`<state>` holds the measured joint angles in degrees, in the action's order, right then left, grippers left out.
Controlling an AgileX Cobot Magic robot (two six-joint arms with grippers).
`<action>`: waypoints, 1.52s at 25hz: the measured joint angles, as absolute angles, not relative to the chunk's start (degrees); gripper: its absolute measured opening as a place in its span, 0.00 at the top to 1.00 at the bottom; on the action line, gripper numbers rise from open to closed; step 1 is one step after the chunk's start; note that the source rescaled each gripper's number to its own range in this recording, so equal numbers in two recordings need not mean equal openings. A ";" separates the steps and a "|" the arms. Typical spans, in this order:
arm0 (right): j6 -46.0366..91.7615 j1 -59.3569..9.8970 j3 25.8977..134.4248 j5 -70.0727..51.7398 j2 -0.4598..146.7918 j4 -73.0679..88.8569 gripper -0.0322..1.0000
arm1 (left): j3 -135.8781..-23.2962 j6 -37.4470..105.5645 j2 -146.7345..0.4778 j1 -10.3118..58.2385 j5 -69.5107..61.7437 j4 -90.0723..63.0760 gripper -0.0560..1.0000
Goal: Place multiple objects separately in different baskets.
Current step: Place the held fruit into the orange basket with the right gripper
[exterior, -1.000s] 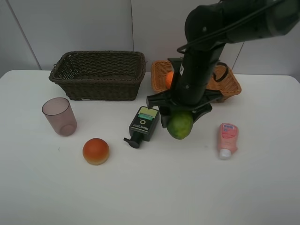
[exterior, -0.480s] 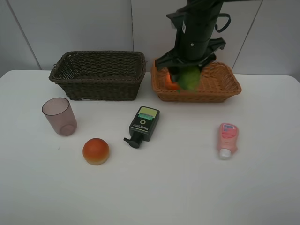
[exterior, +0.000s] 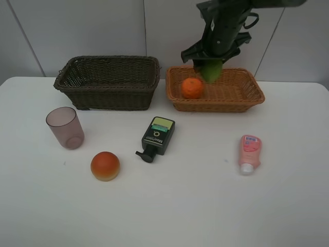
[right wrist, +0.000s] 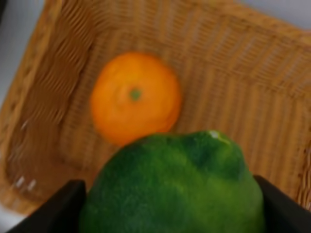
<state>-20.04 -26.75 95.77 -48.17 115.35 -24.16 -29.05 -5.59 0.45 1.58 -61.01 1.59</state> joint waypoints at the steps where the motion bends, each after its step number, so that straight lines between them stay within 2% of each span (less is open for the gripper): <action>1: -20.04 -25.62 95.77 -46.43 115.55 -24.21 0.66 | -29.05 -5.59 0.45 1.58 -61.01 1.59 0.00; 8: -20.10 -18.80 95.77 -33.25 118.71 -24.41 0.66 | -29.05 -5.59 0.45 1.58 -61.01 1.59 0.00; 14: -20.10 -15.40 95.77 -29.30 123.13 -24.41 0.66 | -29.05 -5.59 0.45 1.58 -61.01 1.59 0.00; 30: -20.10 -13.64 95.77 -25.80 127.75 -25.84 0.65 | -29.05 -5.59 0.45 1.58 -61.01 1.59 0.00; 32: -20.10 -13.64 95.77 -25.80 127.75 -25.91 0.49 | -29.05 -5.59 0.45 1.58 -61.01 1.59 0.00; 34: -20.10 -13.64 95.77 -25.80 127.75 -25.93 0.24 | -29.05 -5.59 0.45 1.58 -61.01 1.59 0.00; 35: -20.10 -13.64 95.77 -25.85 127.75 -25.93 0.16 | -29.05 -5.59 0.45 1.58 -61.01 1.59 0.00; 38: -20.10 -13.64 95.77 -26.57 127.75 -25.93 0.07 | -29.05 -5.59 0.45 1.58 -61.01 1.59 0.00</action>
